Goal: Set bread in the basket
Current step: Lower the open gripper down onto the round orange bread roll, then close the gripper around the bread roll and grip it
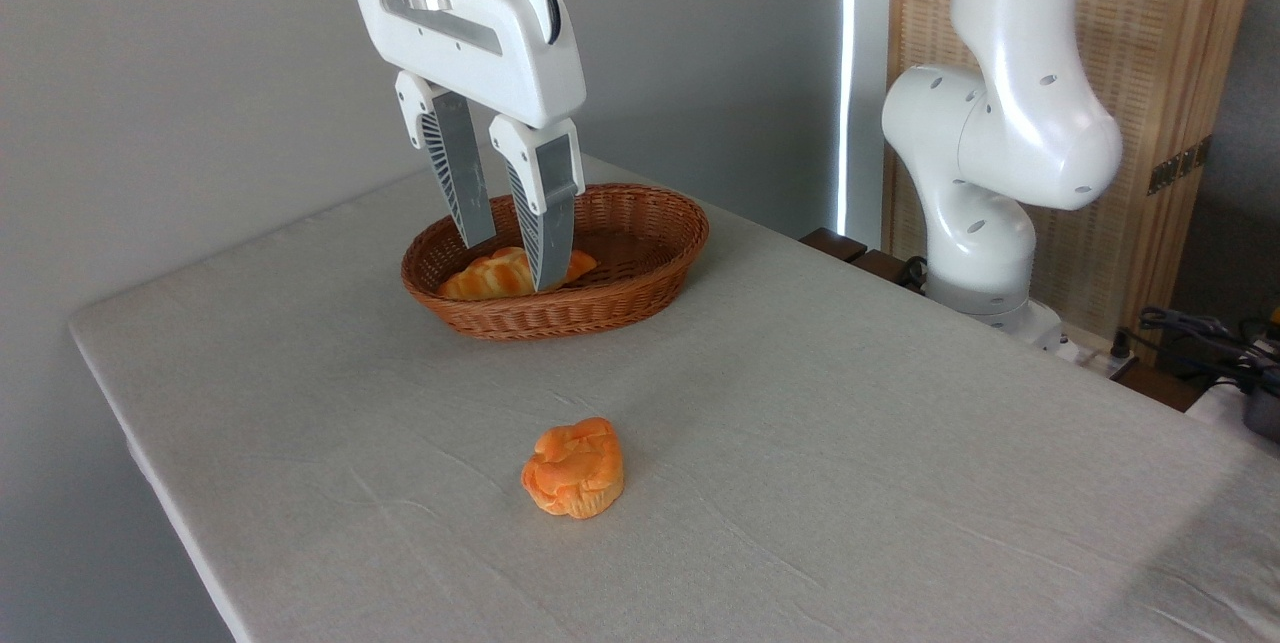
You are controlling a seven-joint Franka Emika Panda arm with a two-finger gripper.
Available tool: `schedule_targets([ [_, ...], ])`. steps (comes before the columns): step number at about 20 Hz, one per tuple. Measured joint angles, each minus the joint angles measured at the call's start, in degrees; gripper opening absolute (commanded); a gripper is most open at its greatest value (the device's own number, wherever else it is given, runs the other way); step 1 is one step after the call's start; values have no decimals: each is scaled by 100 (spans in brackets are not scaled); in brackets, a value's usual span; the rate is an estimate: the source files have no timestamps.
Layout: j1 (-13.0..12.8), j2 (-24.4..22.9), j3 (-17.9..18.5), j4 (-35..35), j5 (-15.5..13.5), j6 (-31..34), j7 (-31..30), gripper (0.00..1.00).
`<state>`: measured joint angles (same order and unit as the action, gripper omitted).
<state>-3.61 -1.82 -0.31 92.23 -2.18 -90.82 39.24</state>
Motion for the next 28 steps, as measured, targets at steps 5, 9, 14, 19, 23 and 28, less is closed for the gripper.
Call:
schedule_targets([
  [5,0,0,1,-1,0,0,0,100],
  [9,0,0,1,-1,0,0,0,100],
  [14,-1,14,-2,51,0,-13,0,100],
  [19,-2,-4,-3,896,0,-1125,0,100],
  [23,-15,-74,-3,1761,1,-1945,24,100],
  [28,-51,-74,-4,2773,381,-2831,106,100],
])
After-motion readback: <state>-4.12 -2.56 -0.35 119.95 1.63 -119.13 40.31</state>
